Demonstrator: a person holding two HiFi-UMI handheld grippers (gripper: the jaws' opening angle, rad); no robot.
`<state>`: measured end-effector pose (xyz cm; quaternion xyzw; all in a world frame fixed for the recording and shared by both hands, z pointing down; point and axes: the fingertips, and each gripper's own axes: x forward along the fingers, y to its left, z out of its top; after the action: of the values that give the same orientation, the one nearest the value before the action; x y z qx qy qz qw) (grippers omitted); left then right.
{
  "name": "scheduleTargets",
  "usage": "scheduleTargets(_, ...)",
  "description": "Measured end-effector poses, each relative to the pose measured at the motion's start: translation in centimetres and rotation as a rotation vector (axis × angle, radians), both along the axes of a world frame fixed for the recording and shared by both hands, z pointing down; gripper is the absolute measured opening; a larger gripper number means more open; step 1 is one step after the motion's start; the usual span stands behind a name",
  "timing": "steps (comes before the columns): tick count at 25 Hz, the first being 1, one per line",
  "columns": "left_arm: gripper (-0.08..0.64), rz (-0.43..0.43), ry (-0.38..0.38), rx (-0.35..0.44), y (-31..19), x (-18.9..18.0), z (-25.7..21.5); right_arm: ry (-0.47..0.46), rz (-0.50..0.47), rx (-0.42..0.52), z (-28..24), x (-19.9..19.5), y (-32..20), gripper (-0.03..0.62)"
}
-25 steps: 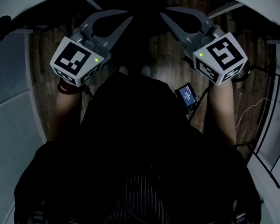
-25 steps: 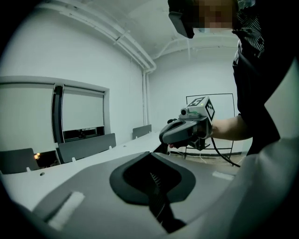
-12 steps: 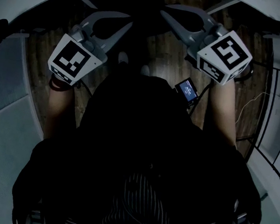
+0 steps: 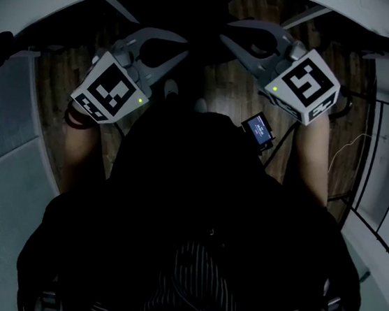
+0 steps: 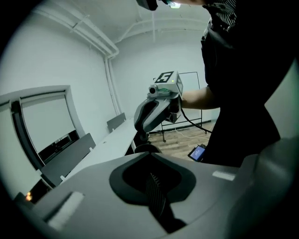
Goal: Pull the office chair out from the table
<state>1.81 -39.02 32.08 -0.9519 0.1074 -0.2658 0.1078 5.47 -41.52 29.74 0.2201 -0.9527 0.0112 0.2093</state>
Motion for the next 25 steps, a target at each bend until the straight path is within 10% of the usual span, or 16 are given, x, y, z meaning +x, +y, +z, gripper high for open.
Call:
scheduleTargets(5,0.19,0.048,-0.146,0.006,0.0,-1.6,1.6,0.107,-0.121,-0.007,1.1,-1.1,0.5,0.15)
scheduleTargets(10,0.401,0.004,-0.134,0.029,-2.2,-2.0,2.9,0.116,-0.184,-0.073,2.9,-2.0,0.2,0.29)
scheduleTargets(15,0.463,0.044,-0.292,0.037,-2.8,-3.1,6.5,0.215,-0.219,-0.104,5.2,-3.2,-0.4,0.359)
scheduleTargets(21,0.511,0.078,-0.298,0.015,-2.8,-3.3,7.6,0.518,-0.292,-0.111,10.9,-1.9,-0.2,0.404)
scheduleTargets(25,0.512,0.134,-0.424,-0.011,-2.3,-4.8,9.9,0.512,-0.32,-0.146,11.6,-2.5,0.3,0.416)
